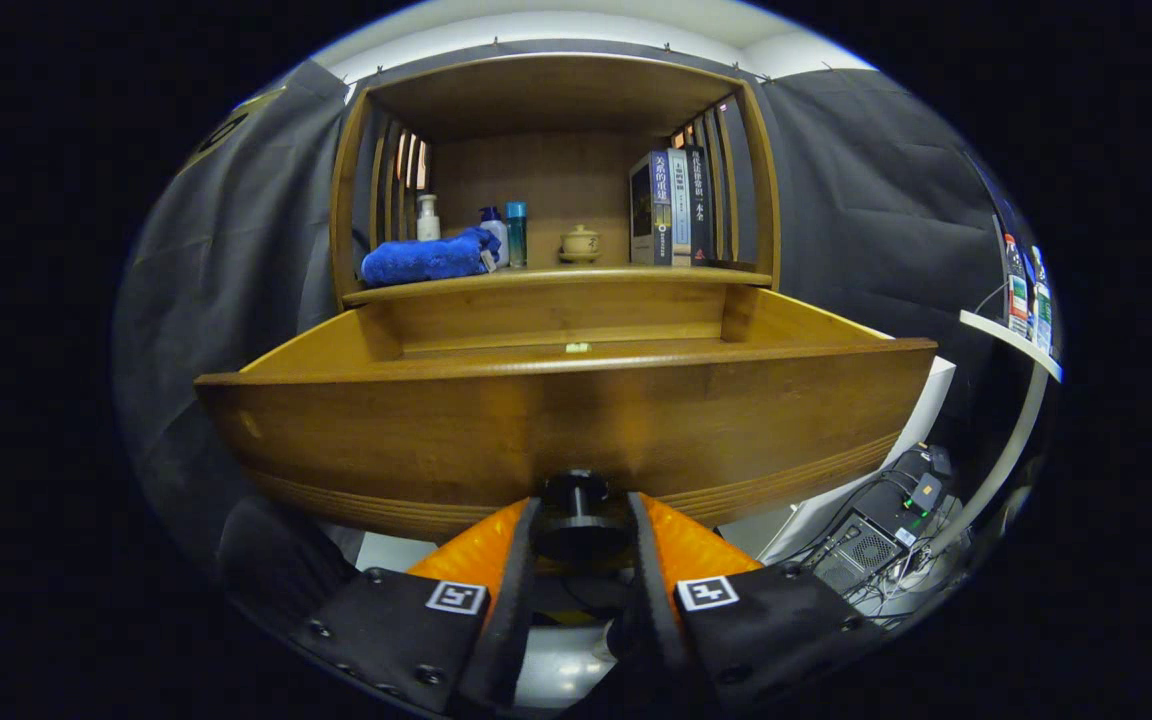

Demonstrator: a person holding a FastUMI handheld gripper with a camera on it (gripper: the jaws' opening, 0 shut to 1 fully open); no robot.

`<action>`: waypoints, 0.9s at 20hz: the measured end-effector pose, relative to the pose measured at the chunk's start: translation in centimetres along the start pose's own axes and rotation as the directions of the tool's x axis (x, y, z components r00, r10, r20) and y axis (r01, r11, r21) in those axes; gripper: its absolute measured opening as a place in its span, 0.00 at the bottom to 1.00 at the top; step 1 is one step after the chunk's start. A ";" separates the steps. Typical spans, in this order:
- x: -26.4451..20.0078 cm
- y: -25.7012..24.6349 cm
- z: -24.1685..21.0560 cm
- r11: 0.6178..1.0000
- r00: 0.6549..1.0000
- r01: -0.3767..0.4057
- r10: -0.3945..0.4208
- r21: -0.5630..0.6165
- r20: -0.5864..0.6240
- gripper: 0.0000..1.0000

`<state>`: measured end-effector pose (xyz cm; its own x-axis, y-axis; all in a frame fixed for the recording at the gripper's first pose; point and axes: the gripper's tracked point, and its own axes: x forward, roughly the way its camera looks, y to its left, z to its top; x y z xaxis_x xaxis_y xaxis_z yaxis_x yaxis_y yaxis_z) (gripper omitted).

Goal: Pull open the drawer, take out the items inside it, and place them on the countertop above the cabinet.

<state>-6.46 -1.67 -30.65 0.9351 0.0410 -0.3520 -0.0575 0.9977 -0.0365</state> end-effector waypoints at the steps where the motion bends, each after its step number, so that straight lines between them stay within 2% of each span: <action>1: -0.3 0.3 0.7 1.000 1.000 -0.008 0.008 0.004 0.011 0.60; 7: -1.9 2.1 3.9 0.998 0.997 -0.062 0.062 0.010 0.046 0.97; 13: -3.0 2.0 6.7 0.977 0.994 -0.106 0.102 0.183 0.031 0.99; 18: -2.8 1.8 10.2 0.981 0.990 -0.123 0.111 0.152 0.089 0.98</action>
<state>-5.59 0.56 -20.25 0.9505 0.1557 -0.2689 -0.1184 0.9816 0.1501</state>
